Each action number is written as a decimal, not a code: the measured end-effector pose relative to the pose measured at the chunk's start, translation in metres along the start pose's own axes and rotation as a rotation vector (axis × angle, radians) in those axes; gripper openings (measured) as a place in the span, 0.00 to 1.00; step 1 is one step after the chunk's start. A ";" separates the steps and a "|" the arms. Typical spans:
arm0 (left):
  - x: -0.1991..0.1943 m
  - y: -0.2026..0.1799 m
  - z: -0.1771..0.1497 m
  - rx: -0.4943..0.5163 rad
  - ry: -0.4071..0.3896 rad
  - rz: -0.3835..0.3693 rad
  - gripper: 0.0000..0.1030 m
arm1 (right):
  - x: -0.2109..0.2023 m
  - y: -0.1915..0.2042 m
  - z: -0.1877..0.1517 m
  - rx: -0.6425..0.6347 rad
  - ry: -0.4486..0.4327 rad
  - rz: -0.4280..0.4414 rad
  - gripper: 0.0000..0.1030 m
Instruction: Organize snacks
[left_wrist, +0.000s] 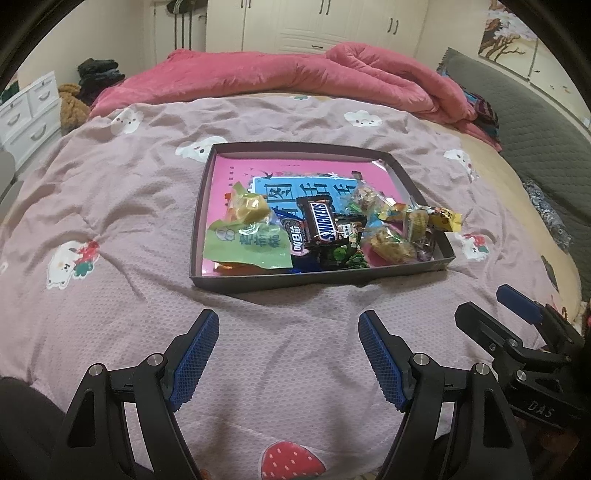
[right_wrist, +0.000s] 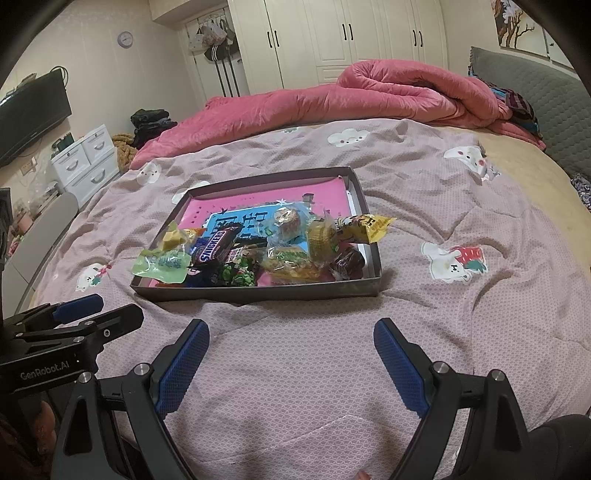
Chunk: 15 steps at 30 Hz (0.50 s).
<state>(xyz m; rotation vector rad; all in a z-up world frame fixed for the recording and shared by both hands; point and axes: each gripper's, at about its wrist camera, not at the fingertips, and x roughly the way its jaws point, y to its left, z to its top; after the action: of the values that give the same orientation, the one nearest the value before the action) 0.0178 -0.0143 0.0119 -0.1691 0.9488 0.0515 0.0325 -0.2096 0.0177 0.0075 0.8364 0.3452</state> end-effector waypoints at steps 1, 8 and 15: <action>0.000 0.000 0.000 0.000 0.000 0.001 0.77 | 0.000 0.000 0.000 0.000 0.000 0.000 0.88; 0.001 0.000 0.000 0.002 -0.002 0.017 0.77 | 0.000 0.001 0.000 0.000 -0.001 0.000 0.88; 0.001 0.000 -0.001 0.004 0.001 0.034 0.77 | -0.001 0.001 0.000 0.000 -0.002 0.001 0.88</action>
<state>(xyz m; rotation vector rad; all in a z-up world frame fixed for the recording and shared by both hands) 0.0179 -0.0150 0.0104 -0.1489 0.9522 0.0807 0.0321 -0.2092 0.0185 0.0085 0.8349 0.3461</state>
